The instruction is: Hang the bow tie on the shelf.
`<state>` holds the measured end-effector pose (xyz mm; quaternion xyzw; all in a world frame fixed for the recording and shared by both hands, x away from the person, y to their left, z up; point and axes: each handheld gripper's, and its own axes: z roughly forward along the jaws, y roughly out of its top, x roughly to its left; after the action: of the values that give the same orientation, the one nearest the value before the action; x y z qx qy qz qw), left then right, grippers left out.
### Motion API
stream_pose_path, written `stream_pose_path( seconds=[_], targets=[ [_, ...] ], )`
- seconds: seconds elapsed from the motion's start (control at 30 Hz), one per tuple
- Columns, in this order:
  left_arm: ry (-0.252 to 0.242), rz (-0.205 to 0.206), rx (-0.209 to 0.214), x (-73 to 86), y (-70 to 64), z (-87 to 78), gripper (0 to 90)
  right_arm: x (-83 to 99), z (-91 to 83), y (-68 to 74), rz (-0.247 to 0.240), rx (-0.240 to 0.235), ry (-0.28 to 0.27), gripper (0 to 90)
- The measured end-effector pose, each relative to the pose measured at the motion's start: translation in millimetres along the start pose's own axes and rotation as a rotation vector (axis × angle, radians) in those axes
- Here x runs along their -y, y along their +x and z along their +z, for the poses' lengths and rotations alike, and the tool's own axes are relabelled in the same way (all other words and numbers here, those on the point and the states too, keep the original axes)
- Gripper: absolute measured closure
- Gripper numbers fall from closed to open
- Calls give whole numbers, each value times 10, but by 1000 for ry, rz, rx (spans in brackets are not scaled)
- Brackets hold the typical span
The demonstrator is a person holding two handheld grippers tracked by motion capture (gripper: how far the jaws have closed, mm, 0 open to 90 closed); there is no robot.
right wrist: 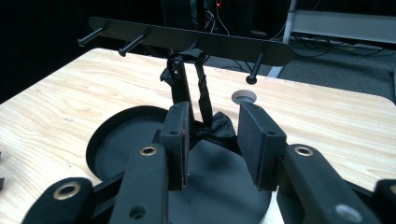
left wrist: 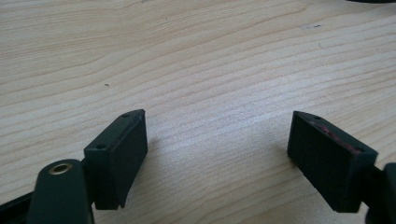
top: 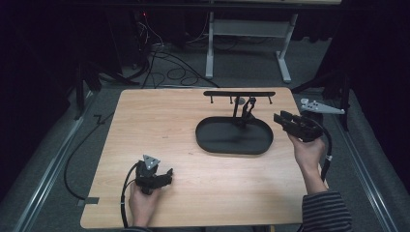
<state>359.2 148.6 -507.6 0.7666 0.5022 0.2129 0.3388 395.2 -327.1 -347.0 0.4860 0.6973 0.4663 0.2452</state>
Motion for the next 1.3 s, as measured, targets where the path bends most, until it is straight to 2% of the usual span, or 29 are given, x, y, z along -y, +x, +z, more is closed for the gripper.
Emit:
stream_pose_path(
  seconds=[0.67, 1.3],
  targets=[
    [0, -1, 0, 0, -1, -1, 205, 226, -275, -13, 21, -22, -19, 653],
    [0, 0, 0, 0, -1, -1, 204, 457, -408, 7, 42, -49, -32, 645]
  ],
)
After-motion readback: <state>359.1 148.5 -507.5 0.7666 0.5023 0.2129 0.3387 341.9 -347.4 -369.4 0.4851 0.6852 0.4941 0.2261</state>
